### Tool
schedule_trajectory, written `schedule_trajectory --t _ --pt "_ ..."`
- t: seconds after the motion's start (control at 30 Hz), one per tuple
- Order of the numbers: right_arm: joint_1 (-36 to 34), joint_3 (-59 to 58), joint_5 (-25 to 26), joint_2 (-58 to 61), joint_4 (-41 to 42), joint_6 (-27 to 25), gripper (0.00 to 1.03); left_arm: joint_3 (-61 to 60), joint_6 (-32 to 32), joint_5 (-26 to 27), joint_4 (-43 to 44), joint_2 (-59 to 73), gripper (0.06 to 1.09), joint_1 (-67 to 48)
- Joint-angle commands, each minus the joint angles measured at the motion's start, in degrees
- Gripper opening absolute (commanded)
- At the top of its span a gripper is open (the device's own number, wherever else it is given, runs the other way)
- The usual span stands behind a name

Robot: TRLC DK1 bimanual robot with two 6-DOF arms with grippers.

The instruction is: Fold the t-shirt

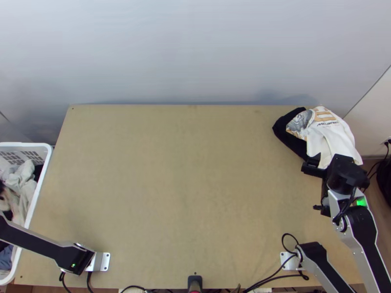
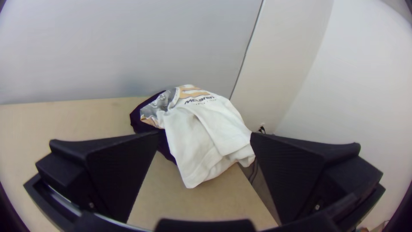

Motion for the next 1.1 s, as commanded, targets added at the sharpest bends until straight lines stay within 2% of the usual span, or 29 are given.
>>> schedule_trajectory --t 0.0,0.2,0.47,0.53,0.67,0.8,1.07 --pt "-0.3 1.6 0.1 -0.1 1.3 0.0 0.98 -0.1 -0.5 8.0 -5.1 -18.8 0.09 -2.4" --pt "-0.3 4.8 0.5 0.6 2.8 -1.7 0.98 -1.5 -0.5 15.5 -10.6 -36.7 0.09 -8.4" --pt "-0.4 6.3 0.9 -0.1 1.9 -2.3 0.98 -10.1 -1.6 15.6 -11.7 -59.1 0.09 -31.4" --pt "-0.4 6.5 1.2 -0.5 1.6 -2.7 0.98 -10.8 -3.5 13.7 -11.7 -61.9 0.09 -40.7" --pt "-0.4 6.7 1.2 -0.9 1.6 -4.3 0.98 -12.6 -4.3 3.5 -10.9 -63.1 0.09 -61.7" --pt "-0.5 7.3 1.2 -1.1 1.6 -5.0 0.98 -14.6 -4.8 -3.5 -8.9 -61.3 0.09 -78.1" --pt "-0.7 7.5 1.3 -1.1 1.2 -5.6 0.98 -16.8 -7.2 -11.2 -3.0 -51.2 0.09 -101.6"
